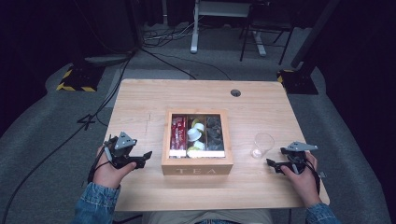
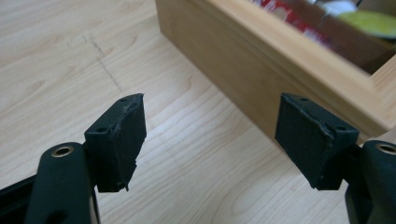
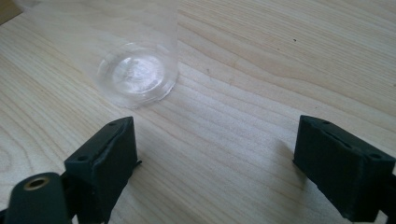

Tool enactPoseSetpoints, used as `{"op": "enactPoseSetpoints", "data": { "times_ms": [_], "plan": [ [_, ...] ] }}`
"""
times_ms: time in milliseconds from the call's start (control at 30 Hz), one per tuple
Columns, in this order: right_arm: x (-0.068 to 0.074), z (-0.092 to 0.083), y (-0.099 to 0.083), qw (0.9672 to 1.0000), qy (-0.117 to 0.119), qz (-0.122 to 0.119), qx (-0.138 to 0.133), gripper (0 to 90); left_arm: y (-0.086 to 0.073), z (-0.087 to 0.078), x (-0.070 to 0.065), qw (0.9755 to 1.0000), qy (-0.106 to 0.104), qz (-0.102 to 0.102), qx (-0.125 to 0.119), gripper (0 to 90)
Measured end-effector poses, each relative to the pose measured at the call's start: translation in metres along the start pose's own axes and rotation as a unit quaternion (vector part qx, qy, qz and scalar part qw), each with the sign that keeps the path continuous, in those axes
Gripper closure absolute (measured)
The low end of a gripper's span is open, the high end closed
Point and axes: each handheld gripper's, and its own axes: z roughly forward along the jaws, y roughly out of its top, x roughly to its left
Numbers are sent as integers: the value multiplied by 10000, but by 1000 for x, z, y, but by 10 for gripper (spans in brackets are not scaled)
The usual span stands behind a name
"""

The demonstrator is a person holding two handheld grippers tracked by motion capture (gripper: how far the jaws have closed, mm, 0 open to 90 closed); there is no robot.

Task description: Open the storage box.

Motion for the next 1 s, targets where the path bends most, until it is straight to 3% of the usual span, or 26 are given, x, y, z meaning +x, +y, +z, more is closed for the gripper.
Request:
{"op": "enactPoseSetpoints", "data": {
  "times_ms": [67,133,433,567,667,733,800,1000],
  "plan": [
    [0,0,0,10000,1,2,0,133,1,0,-2,9999,-62,-17,-101,250],
    [0,0,0,10000,6,-5,-2,135,5,-1,-10,9993,-272,36,-268,246],
    [0,0,0,10000,14,-10,-2,135,11,3,-36,9956,-824,345,-296,224],
    [0,0,0,10000,13,-10,-1,135,11,6,-47,9947,-898,499,-71,204],
    [0,0,0,10000,14,-11,-2,135,7,11,-50,9959,-612,563,347,210],
    [0,0,0,10000,14,-10,-1,135,5,14,-50,9956,-555,547,515,235],
    [0,0,0,10000,16,-11,-1,135,4,15,-50,9944,-682,523,615,332],
    [0,0,0,10000,15,-10,-1,135,2,19,-53,9915,-838,673,734,457]
  ]
}}
